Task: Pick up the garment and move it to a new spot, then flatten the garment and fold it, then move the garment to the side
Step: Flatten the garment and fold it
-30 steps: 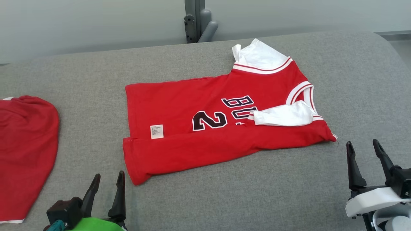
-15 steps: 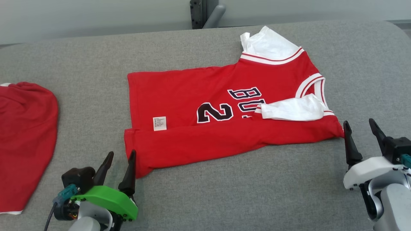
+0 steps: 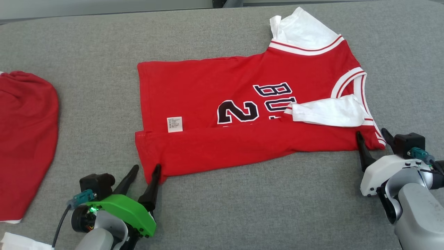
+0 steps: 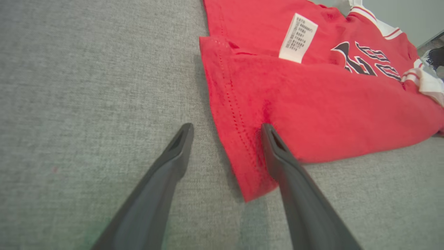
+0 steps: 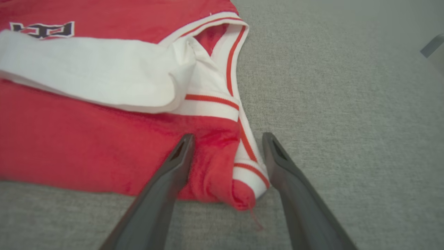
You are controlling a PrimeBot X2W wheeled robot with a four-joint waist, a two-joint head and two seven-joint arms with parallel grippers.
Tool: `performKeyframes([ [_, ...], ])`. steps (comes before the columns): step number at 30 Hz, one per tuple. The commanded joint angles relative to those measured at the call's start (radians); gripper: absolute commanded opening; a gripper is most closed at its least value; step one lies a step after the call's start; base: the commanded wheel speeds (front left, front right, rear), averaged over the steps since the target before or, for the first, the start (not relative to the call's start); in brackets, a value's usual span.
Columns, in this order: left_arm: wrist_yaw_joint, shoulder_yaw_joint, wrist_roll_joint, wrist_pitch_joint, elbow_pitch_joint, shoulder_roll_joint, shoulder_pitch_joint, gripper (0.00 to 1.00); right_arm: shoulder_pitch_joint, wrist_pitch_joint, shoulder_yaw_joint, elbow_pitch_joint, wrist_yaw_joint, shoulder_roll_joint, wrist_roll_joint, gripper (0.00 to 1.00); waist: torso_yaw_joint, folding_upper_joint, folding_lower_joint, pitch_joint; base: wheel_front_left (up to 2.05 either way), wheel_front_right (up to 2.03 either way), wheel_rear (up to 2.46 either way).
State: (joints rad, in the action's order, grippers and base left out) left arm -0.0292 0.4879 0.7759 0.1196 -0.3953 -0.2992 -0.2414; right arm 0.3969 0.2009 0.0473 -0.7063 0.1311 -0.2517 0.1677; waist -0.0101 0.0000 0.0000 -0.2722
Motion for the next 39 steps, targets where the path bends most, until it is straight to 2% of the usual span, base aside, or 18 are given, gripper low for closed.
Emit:
performKeyframes([
  [1, -0.017, 0.014, 0.015, -0.018, 0.002, 0.000, 0.004, 1.00, 0.007, -0.018, 0.019, -0.022, -0.001, -0.006, 0.020, 1.00, -0.001, 0.0000, 0.0000, 0.002, 0.00, 0.00, 0.00],
  [7, -0.051, 0.035, 0.049, -0.071, 0.028, -0.005, 0.012, 1.00, 0.019, -0.078, 0.116, -0.050, 0.000, -0.033, 0.114, 0.99, 0.000, 0.0000, 0.0000, 0.005, 0.00, 0.00, 0.00],
  [8, -0.051, 0.037, 0.052, -0.076, 0.030, -0.007, 0.010, 0.75, 0.021, -0.087, 0.131, -0.050, 0.000, -0.038, 0.130, 0.65, 0.001, 0.0000, 0.0000, 0.004, 0.00, 0.00, 0.00],
  [9, -0.051, 0.038, 0.054, -0.079, 0.030, -0.008, 0.007, 0.43, 0.022, -0.096, 0.145, -0.049, 0.000, -0.045, 0.147, 0.42, 0.002, 0.0000, 0.0000, 0.003, 0.00, 0.00, 0.00],
  [10, -0.052, 0.038, 0.055, -0.084, 0.028, -0.009, 0.004, 0.31, 0.024, -0.105, 0.159, -0.046, 0.000, -0.052, 0.164, 0.31, 0.004, 0.0000, 0.0000, 0.003, 0.00, 0.00, 0.00],
  [11, -0.053, 0.038, 0.059, -0.087, 0.026, -0.011, 0.001, 0.14, 0.025, -0.117, 0.176, -0.044, 0.000, -0.058, 0.179, 0.07, 0.005, 0.0000, 0.0000, 0.003, 0.00, 0.00, 0.00],
  [12, -0.055, 0.036, 0.065, -0.093, 0.023, -0.014, -0.003, 0.00, 0.025, -0.131, 0.195, -0.040, 0.000, -0.064, 0.196, 0.00, 0.006, 0.0000, 0.0000, 0.004, 0.00, 0.00, 0.00],
  [16, -0.064, 0.033, 0.079, -0.135, 0.024, -0.049, -0.016, 0.00, 0.018, -0.192, 0.260, -0.002, -0.001, -0.103, 0.291, 0.00, 0.010, 0.0000, 0.0000, 0.015, 0.00, 0.00, 0.00],
  [22, -0.070, 0.015, 0.113, -0.225, 0.106, -0.151, 0.013, 0.00, -0.008, -0.293, 0.308, 0.133, -0.001, -0.210, 0.433, 0.00, 0.020, 0.0000, 0.0000, 0.044, 0.00, 0.00, 0.00],
  [27, -0.039, 0.009, 0.141, -0.304, 0.241, -0.231, 0.088, 0.00, -0.092, -0.373, 0.269, 0.268, -0.002, -0.295, 0.523, 0.00, 0.024, 0.0000, 0.0000, 0.063, 0.00, 0.00, 0.00],
  [30, -0.012, 0.012, 0.157, -0.337, 0.338, -0.263, 0.161, 0.00, -0.175, -0.425, 0.230, 0.349, -0.002, -0.324, 0.547, 0.00, 0.028, 0.0000, 0.0000, 0.065, 0.00, 0.00, 0.00],
  [33, 0.035, 0.007, 0.178, -0.347, 0.440, -0.283, 0.250, 0.00, -0.291, -0.476, 0.160, 0.444, -0.002, -0.319, 0.548, 0.00, 0.029, 0.0000, 0.0000, 0.048, 0.00, 0.00, 0.00],
  [39, 0.065, 0.015, 0.166, -0.329, 0.447, -0.265, 0.287, 0.00, -0.373, -0.495, 0.084, 0.488, -0.002, -0.251, 0.497, 0.00, 0.030, 0.0000, 0.0000, 0.019, 0.00, 0.00, 0.00],
])
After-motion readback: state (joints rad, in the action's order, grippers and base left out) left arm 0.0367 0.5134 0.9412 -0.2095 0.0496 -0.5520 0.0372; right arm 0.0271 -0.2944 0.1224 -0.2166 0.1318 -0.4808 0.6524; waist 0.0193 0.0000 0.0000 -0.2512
